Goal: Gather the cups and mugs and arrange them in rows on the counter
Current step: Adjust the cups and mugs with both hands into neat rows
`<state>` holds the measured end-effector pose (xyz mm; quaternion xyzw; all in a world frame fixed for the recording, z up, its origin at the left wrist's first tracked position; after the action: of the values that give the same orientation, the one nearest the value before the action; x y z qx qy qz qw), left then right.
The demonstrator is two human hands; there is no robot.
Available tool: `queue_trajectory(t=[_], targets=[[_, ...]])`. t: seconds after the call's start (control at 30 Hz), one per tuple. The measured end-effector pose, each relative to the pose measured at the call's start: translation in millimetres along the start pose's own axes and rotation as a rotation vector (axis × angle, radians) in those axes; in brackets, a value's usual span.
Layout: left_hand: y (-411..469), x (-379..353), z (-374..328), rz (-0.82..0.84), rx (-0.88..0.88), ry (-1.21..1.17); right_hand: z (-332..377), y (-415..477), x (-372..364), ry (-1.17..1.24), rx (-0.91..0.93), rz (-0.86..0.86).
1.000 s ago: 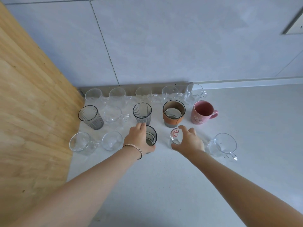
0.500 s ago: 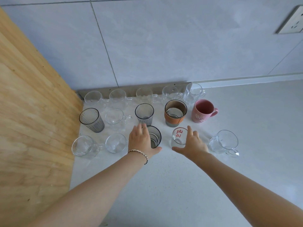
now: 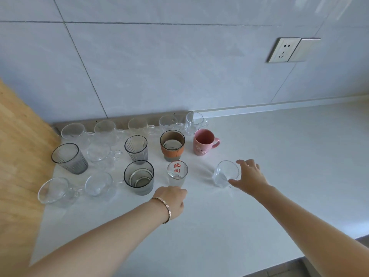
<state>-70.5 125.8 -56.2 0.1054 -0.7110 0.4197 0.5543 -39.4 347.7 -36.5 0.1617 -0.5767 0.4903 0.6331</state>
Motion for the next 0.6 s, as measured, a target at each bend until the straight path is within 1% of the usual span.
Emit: queue_trajectory(t=[0.1,0.2,0.37,0.5,0.6], targets=[[5,-11,2,0.071,0.143,-0.099,-12,17,-5,-0.016,-0.012,0.096],[4,-18,5,0.088,0.291,-0.202,-12,30,-19,0.017,0.037,0.163],[-12,-36,15,0.085,0.521,-0.411,3,45,-32,0.042,0.139,0.176],[-33,-53,21,0.090,0.653,-0.502,23,58,-28,0.025,0.282,0.231],[-44,-63,25,0.083,0.732,-0.555,38,66,-30,0.065,0.388,0.268]])
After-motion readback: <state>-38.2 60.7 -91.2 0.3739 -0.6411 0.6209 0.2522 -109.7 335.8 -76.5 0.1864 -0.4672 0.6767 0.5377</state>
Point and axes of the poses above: each hand's wrist, its own y-axis towards the middle knuckle, its own x-axis out of the back of the hand, z = x × y, the point moved 8 cm from there along y, towards the middle knuckle, and after that the axes turned 5 degrees about y, right-handed, at the moved point
